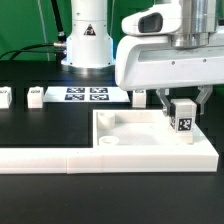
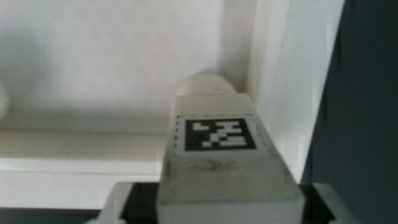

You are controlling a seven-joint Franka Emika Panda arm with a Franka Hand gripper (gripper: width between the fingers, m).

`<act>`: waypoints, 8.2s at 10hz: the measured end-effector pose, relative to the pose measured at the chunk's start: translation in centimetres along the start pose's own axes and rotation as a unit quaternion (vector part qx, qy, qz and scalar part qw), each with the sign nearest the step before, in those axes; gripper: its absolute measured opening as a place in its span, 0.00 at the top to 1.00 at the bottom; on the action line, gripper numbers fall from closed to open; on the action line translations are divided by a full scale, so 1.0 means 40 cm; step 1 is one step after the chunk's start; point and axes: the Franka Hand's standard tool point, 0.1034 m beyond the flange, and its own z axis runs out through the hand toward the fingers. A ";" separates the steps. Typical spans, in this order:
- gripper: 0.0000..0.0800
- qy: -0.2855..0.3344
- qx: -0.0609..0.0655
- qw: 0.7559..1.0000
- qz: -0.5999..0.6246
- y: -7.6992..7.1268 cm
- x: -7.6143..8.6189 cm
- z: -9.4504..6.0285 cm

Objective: Assemble square table

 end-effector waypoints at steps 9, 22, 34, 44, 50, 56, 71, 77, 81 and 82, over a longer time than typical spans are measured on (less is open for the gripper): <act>0.54 -0.001 -0.008 0.969 0.249 0.019 -0.004 0.001; 0.19 -0.059 0.001 0.997 0.055 -0.015 -0.047 -0.055; 0.19 -0.076 0.007 0.996 -0.049 0.023 -0.091 -0.046; 0.19 -0.077 0.001 0.996 -0.046 0.044 -0.332 -0.026; 0.19 -0.079 -0.008 0.996 -0.033 0.063 -0.495 -0.004; 0.19 -0.090 -0.017 0.995 -0.036 0.058 -0.611 0.028; 0.19 -0.445 -0.017 0.895 0.005 0.056 -0.659 0.059; 0.19 -0.471 -0.027 0.881 0.020 0.068 -0.673 0.095; 0.57 -0.476 -0.040 0.878 0.043 0.075 -0.684 0.107; 0.57 -0.475 -0.039 0.878 0.044 0.077 -0.683 0.107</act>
Offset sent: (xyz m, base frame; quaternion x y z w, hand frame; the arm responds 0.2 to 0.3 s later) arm 0.0004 0.0092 0.0034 0.0038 0.0013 0.2761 0.9611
